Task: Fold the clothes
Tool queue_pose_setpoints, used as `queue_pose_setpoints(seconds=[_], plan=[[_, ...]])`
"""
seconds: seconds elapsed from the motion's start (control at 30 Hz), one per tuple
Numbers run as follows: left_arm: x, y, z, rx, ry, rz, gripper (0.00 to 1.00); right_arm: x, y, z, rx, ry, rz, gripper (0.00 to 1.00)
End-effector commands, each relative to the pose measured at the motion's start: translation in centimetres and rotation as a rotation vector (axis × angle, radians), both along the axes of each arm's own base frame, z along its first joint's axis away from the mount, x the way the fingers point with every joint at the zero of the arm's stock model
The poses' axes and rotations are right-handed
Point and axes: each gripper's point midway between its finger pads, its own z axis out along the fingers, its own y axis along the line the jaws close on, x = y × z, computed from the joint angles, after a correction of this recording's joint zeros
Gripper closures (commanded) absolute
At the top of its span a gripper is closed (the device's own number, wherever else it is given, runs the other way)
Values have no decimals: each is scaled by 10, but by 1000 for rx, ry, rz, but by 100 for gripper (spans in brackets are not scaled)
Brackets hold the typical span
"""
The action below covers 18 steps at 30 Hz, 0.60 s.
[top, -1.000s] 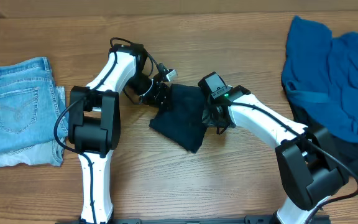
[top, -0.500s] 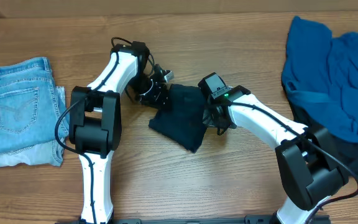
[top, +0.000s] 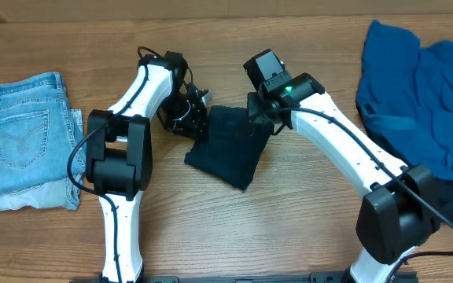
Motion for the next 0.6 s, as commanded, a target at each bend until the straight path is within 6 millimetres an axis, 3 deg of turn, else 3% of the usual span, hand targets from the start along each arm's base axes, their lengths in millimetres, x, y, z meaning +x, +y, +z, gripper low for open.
queue_pose_setpoints(seconds=[0.0,0.13,0.27,0.33,0.43,0.57], plan=[[2,32,-19,148,5,18,67,-4,30,7,125,18,162,86],[2,32,-19,148,4,17,67,-13,66,-15,275,109,278,88],[2,31,-18,142,6,22,66,-15,75,-60,295,206,287,89],[2,30,-19,142,5,24,65,-13,85,-73,328,217,325,89],[2,30,-19,142,5,24,64,12,83,-93,277,138,293,88],[2,30,-19,143,6,24,64,56,56,-95,166,-13,74,82]])
